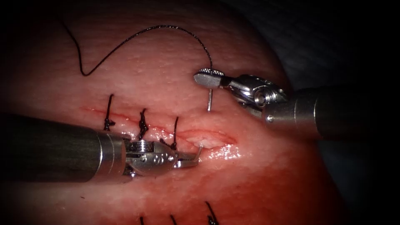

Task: Wound Closure
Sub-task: Place the left hand on the tissue with the right throws the needle through the top of the cut

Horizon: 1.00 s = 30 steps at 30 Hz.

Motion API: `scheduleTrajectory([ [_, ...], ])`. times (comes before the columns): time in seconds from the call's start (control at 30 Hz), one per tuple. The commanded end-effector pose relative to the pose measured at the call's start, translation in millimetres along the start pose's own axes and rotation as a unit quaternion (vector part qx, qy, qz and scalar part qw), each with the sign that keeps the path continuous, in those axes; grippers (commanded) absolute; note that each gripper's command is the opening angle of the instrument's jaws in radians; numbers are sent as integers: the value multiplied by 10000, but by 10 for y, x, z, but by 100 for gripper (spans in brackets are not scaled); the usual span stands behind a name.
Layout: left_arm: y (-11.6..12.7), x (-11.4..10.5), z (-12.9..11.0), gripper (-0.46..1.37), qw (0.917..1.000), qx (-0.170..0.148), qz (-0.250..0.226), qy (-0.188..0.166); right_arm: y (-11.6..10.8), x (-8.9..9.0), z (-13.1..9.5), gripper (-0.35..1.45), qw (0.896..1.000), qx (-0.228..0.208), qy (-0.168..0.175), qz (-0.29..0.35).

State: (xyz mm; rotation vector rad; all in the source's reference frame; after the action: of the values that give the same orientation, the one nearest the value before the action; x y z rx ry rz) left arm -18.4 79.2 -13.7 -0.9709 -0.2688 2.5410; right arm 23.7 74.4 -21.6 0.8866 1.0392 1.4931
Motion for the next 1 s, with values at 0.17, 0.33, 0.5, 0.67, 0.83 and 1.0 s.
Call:
scheduleTrajectory([
  [0.17, -1, 0, -1, -35, 10000, -12, 5, 13, 2, -17, 1, -35, 9994, 9, -178, 301],
  [0.33, -1, 1, -1, -35, 10000, -7, 2, 25, 2, -34, -2, -35, 9978, 39, -236, 621],
  [0.5, -1, 2, -3, -35, 10000, 5, 24, 47, 0, -50, -4, -35, 9951, 67, -279, 948],
  [0.67, -1, 2, -3, -35, 10000, 4, 24, 47, -4, -57, -6, -35, 9936, 73, -318, 1084],
  [0.83, -1, 1, -4, -35, 10000, 2, 26, 47, -7, -58, -7, -35, 9933, 29, -300, 1120],
  [1.0, -1, 1, -4, -35, 10000, 0, 28, 47, -7, -54, -7, -35, 9933, -61, -218, 1136],
])
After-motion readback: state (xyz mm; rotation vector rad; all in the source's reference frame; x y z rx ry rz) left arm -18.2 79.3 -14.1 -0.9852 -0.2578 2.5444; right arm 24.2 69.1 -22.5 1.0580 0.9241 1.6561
